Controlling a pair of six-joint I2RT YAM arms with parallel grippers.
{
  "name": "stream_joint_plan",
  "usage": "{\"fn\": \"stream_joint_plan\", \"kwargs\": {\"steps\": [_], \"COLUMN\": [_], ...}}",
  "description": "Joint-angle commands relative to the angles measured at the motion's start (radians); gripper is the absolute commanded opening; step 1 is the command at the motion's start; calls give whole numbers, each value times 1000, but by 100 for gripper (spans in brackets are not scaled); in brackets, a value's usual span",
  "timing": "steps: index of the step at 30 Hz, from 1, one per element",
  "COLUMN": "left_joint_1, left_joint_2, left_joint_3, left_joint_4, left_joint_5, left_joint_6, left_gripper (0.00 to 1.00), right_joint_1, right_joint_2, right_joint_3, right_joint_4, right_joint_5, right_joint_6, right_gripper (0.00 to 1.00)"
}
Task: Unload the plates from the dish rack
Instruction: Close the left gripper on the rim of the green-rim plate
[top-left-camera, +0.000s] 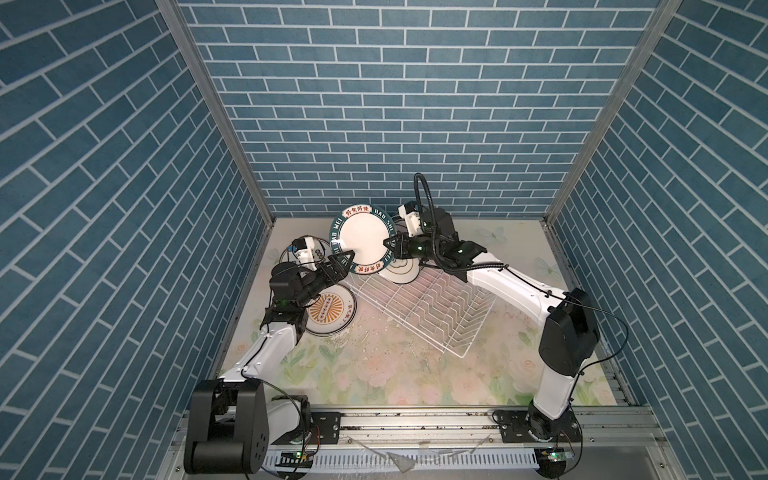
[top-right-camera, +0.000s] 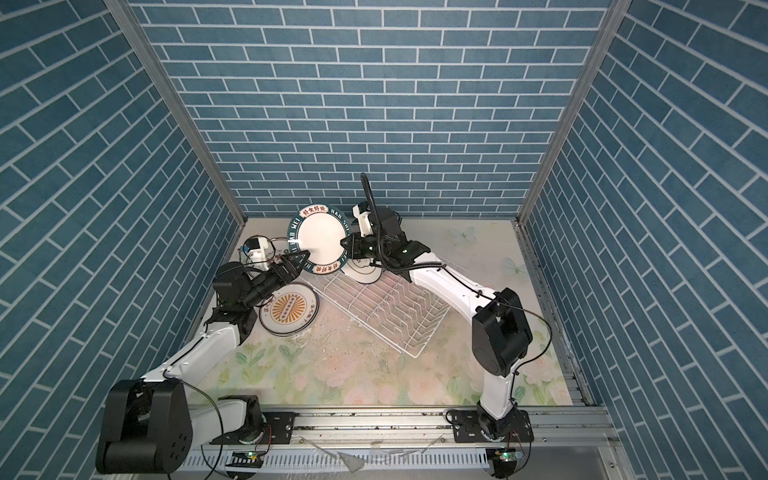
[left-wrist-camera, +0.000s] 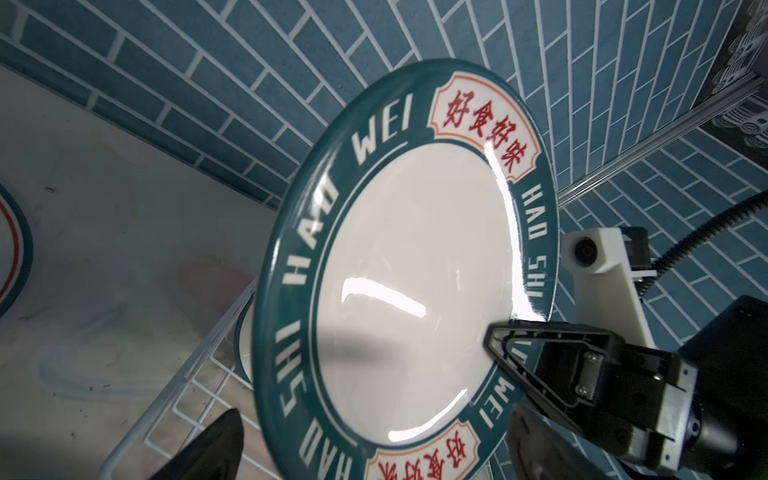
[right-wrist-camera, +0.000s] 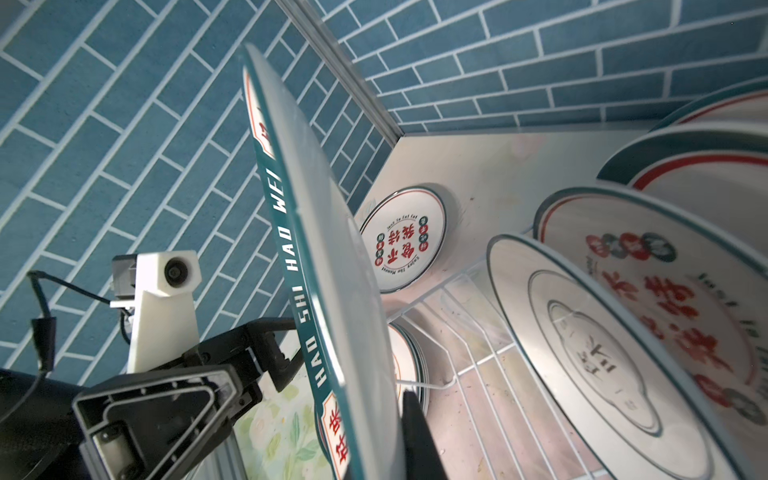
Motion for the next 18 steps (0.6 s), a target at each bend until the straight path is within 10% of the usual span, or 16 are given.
{"fn": "stream_joint_plan", "kwargs": {"steps": [1,18], "left_joint_1": [-6,24], "left_joint_2": [26,180], "left_joint_3": [11,17], "left_joint_4": [101,401], "left_joint_5": [23,121], "left_joint_6": [-27,-220], "left_gripper": [97,25], "right_joint_1": [-3,-4], "right_joint_2": [14,88], "right_joint_3": [61,137], "right_joint_4": [108,90], "right_joint_5": [-126,-217], "right_joint_6": [101,100], "right_gripper": [0,2]}}
